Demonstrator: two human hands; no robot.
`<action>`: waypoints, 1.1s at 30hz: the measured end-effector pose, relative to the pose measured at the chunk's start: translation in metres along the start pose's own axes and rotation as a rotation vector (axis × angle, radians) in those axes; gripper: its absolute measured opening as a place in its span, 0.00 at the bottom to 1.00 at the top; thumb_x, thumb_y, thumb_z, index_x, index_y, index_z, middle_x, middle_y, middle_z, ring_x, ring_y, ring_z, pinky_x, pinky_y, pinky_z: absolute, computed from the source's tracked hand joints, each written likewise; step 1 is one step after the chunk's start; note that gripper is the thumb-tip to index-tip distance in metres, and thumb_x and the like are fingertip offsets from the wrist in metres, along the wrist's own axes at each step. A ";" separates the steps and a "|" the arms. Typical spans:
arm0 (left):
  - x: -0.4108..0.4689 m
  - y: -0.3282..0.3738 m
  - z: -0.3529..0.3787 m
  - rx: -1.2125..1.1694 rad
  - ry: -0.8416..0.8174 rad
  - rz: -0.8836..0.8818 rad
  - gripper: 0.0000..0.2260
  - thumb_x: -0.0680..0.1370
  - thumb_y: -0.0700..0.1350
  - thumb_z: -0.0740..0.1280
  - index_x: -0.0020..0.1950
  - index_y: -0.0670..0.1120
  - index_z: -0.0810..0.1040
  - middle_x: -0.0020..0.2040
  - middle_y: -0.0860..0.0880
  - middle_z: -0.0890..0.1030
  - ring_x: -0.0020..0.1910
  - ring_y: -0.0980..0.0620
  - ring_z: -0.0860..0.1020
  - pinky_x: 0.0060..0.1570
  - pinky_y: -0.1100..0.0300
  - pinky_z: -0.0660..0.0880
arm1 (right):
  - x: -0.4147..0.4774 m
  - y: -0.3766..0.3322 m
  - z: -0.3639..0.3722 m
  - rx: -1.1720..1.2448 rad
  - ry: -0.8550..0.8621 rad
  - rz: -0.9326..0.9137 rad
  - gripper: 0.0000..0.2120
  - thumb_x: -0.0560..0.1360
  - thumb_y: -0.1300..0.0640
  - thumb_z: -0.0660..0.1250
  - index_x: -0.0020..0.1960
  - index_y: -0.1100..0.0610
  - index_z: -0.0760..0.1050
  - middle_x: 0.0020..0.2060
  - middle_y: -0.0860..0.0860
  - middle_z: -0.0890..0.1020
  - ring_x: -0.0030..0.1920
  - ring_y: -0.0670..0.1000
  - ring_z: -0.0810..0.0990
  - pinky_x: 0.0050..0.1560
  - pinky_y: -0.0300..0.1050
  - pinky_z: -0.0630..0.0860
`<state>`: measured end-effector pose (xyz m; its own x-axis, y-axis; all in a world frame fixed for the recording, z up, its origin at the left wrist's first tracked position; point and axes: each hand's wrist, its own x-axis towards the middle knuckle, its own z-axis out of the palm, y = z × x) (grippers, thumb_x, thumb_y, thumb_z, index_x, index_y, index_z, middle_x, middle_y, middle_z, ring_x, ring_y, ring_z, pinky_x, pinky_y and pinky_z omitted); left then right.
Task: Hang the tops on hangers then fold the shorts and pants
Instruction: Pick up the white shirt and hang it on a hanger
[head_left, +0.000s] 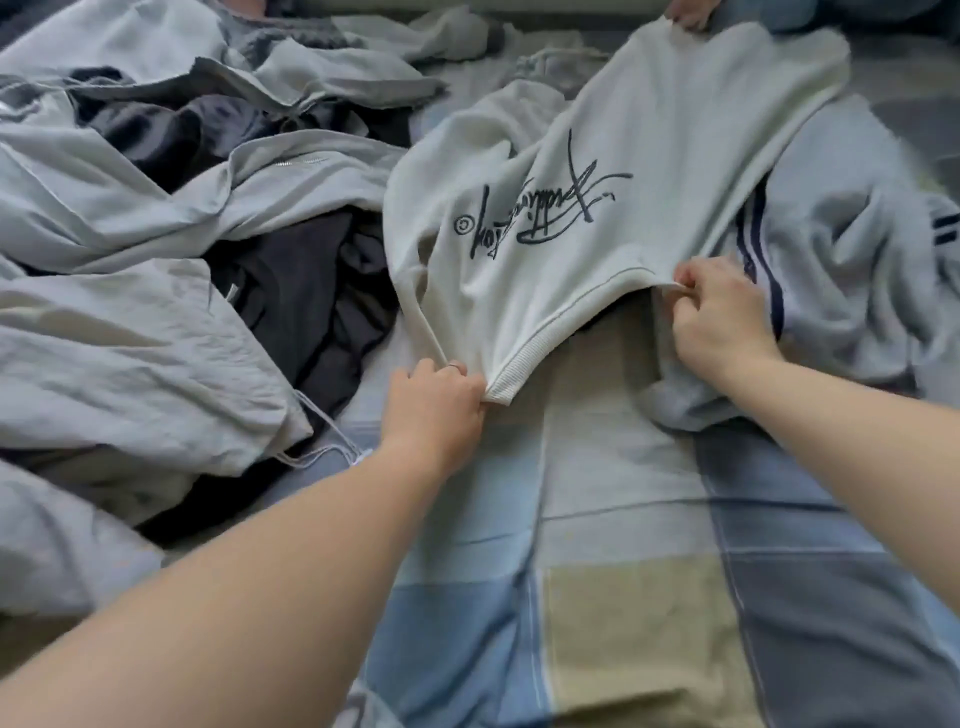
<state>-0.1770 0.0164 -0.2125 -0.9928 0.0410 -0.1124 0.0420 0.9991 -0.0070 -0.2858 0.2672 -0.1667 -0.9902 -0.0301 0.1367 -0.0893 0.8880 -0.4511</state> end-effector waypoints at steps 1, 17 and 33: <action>-0.027 0.008 0.000 -0.009 -0.042 0.009 0.11 0.82 0.49 0.57 0.60 0.47 0.76 0.58 0.47 0.77 0.56 0.41 0.75 0.45 0.52 0.60 | -0.025 0.001 -0.007 -0.008 -0.039 0.012 0.04 0.76 0.67 0.60 0.48 0.65 0.74 0.48 0.61 0.75 0.54 0.63 0.73 0.54 0.55 0.69; -0.431 0.080 -0.070 0.086 -0.826 0.107 0.10 0.79 0.43 0.60 0.55 0.51 0.78 0.53 0.50 0.81 0.56 0.44 0.76 0.55 0.50 0.66 | -0.468 -0.058 -0.130 -0.130 -0.779 0.319 0.10 0.81 0.53 0.62 0.41 0.52 0.68 0.43 0.54 0.80 0.52 0.60 0.76 0.48 0.52 0.63; -0.337 0.069 -0.122 -0.185 -0.766 0.049 0.15 0.82 0.57 0.55 0.58 0.49 0.74 0.59 0.47 0.76 0.58 0.44 0.73 0.53 0.48 0.67 | -0.382 -0.068 -0.166 0.086 -0.929 0.443 0.16 0.82 0.49 0.62 0.67 0.54 0.74 0.60 0.51 0.80 0.61 0.55 0.77 0.54 0.46 0.71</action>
<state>0.1466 0.0725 -0.0537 -0.6342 0.1324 -0.7618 -0.0026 0.9849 0.1733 0.1161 0.2944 -0.0420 -0.6255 -0.0837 -0.7757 0.3322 0.8711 -0.3618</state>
